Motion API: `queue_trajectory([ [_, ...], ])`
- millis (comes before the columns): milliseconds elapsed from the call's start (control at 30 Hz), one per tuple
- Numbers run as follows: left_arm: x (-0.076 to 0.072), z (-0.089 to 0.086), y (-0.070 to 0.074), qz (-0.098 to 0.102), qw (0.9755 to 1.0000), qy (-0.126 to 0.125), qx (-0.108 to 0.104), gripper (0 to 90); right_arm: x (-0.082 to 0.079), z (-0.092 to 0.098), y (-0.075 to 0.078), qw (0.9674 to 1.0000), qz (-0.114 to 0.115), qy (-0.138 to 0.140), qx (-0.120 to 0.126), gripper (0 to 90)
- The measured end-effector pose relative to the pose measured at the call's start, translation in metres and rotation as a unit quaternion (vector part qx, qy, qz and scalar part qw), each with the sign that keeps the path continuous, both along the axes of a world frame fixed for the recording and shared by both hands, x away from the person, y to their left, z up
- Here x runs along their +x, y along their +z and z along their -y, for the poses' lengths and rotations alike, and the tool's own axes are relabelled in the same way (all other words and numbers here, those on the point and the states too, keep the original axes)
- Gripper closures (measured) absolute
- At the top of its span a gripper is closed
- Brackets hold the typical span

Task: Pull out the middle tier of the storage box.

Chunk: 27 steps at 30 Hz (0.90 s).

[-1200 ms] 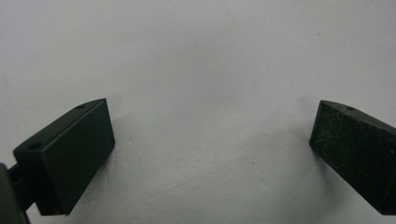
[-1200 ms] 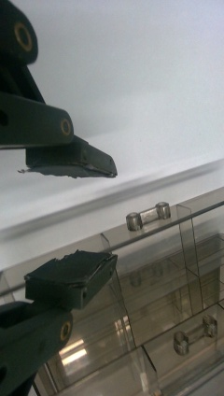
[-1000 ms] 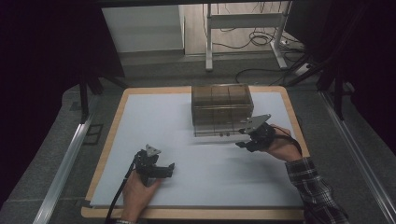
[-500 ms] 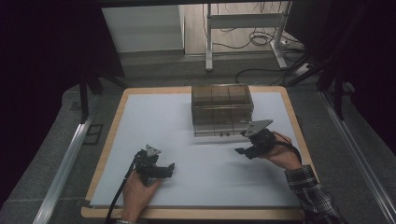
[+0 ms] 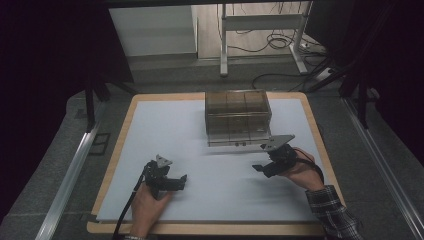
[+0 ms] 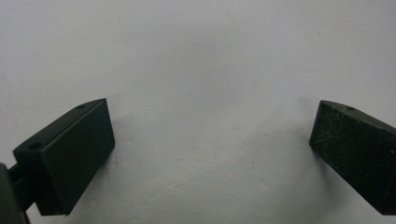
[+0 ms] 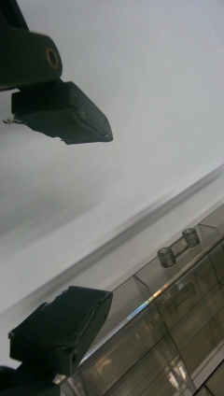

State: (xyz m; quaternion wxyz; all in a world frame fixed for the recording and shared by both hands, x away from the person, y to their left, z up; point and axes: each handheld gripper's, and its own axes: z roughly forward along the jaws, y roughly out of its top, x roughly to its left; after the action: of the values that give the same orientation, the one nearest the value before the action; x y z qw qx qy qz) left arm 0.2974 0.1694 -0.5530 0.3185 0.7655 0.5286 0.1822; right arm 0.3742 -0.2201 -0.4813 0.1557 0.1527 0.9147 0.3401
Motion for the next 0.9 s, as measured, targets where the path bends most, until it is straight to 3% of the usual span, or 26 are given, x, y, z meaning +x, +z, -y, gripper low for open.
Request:
queue_trajectory([
  [433,0.0,0.0,0.0,0.0,1.0,0.0,0.0,0.0,-0.016,0.011,-0.004,0.9996,0.0,-0.024,0.016,14.1],
  [900,0.0,0.0,0.0,0.0,1.0,0.0,0.0,0.0,-0.037,0.03,-0.02,0.9986,-0.007,-0.044,0.03,10.1],
])
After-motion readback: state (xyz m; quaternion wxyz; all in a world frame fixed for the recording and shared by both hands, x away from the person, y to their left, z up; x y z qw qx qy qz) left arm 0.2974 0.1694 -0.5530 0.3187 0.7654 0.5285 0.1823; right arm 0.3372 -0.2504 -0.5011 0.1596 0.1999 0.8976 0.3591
